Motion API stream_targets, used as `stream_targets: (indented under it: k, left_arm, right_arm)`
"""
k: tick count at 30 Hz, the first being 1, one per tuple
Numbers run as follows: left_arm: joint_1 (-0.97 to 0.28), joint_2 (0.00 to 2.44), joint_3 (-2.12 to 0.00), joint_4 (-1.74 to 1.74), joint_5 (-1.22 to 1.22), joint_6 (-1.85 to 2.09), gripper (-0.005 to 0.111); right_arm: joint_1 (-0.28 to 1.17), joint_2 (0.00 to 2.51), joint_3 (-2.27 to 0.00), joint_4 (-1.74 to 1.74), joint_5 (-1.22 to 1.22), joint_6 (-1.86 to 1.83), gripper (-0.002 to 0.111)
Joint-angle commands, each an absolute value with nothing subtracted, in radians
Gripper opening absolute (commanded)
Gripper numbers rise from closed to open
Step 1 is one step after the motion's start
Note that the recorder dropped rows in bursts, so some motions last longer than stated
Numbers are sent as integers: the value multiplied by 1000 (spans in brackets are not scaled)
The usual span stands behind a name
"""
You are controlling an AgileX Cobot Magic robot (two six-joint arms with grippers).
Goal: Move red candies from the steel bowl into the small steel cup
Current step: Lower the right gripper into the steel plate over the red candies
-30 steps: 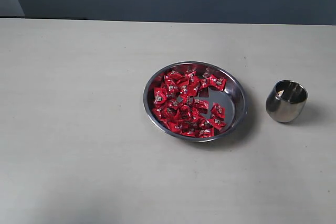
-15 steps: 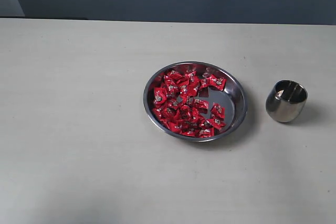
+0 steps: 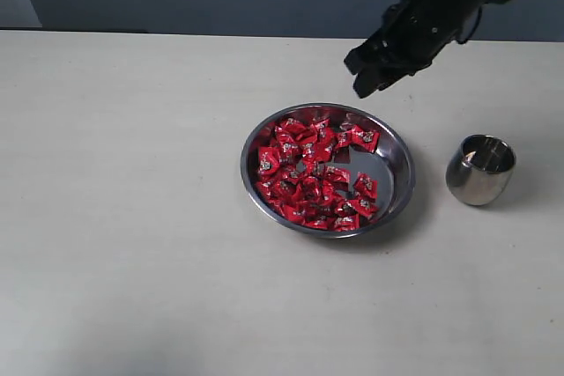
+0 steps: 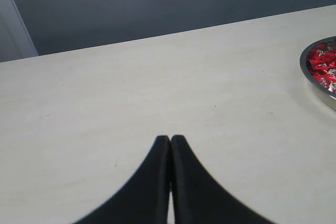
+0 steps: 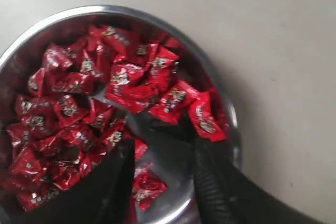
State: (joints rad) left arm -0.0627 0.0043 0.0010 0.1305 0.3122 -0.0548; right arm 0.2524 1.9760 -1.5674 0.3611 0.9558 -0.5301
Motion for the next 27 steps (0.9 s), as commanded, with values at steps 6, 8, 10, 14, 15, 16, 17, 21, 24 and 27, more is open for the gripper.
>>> stream_targets:
  k: [6,8,10,14,15,16,17,21,24,27]
  left_arm:
    - [-73,0,0,132,307,-60,0]
    - [-73,0,0,132,307,-60,0]
    - [-73,0,0,132,307,-60,0]
    - [-73,0,0,132,307,-60,0]
    - [-73,0,0,132,307,-60,0]
    - [-73,0,0,132,307,-60,0]
    - [-73,0,0,132,307,-60,0]
    - [-73,0,0,132,307,-60,0]
    - [-73,0,0,132,307,-60,0]
    - [-73,0,0,132,307,-60,0]
  right_arm:
    - [339,2114,-1662,184,992,-463,40]
    - [339,2135,-1662,163,990,-463,40]
    - [339,2153,-1662,126,982,-451,40]
    - [339,2180,-1662,95,954,-451,40]
    - [339,2182,-1662,87,949,-449,40]
    - [339,2187,-1662,84,945,-449,40]
    - [339,2189,-1662,85,941,-449,40]
    - [339,2200,-1662,83,930,-449,40]
    - [339,2210,-1662,83,928,-449,40]
    - [339,2227,-1662,83,925,-449,40]
